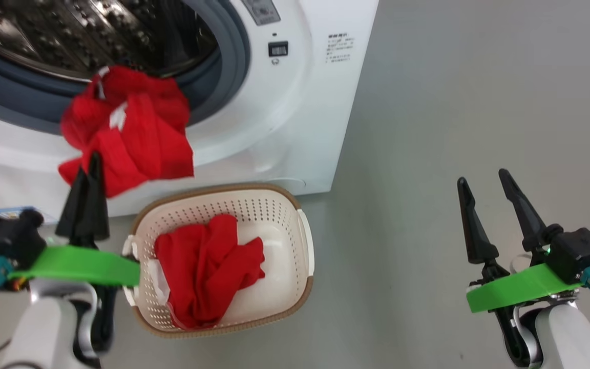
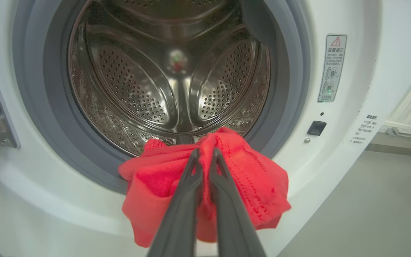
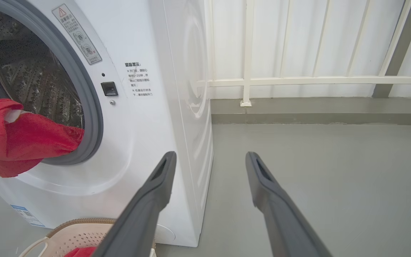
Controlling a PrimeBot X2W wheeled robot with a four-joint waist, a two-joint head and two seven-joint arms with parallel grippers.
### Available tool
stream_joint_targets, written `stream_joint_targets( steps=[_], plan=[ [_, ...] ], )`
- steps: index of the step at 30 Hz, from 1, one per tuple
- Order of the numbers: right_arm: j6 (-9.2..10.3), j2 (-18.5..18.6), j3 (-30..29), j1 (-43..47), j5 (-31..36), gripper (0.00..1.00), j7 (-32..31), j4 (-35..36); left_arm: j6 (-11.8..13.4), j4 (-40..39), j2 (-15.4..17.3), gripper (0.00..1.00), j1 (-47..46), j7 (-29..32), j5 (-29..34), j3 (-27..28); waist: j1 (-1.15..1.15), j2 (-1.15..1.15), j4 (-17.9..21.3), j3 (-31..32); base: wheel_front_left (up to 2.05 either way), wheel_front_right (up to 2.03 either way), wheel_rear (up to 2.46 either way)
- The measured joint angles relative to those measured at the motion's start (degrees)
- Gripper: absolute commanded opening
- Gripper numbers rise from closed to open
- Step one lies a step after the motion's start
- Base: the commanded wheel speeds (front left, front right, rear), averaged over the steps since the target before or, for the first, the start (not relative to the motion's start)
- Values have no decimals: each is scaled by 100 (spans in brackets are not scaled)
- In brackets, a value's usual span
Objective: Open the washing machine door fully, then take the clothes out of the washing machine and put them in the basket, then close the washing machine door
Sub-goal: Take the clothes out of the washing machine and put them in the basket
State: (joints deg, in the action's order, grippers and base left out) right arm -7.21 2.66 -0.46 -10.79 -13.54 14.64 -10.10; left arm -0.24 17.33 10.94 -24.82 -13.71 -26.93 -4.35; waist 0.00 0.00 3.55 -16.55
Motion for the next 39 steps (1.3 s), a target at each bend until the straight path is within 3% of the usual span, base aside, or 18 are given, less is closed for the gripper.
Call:
stream_joint_targets(
  steps=[13, 24, 31, 39],
  plan=[
    [0, -2, 2, 281, -19, 100, 0, -66, 388, -1145, -87, 0, 1222, 424, -2, -134, 0, 0, -77, 541, 0, 0, 0],
    [0, -2, 3, 296, -54, 100, 0, -30, 526, -1530, -93, 0, 1430, 605, -29, -158, 0, 0, -86, 451, 0, 0, 0],
    [0, -2, 0, 281, -53, 100, 0, -24, 458, -1076, -189, 0, 1334, 546, -203, -200, 0, 0, -83, 259, 0, 0, 0],
    [0, -1, 55, 174, -58, 100, 0, 19, 73, 242, -380, 0, 625, 464, -404, -361, 0, 0, -68, -46, 0, 0, 0]
  ],
)
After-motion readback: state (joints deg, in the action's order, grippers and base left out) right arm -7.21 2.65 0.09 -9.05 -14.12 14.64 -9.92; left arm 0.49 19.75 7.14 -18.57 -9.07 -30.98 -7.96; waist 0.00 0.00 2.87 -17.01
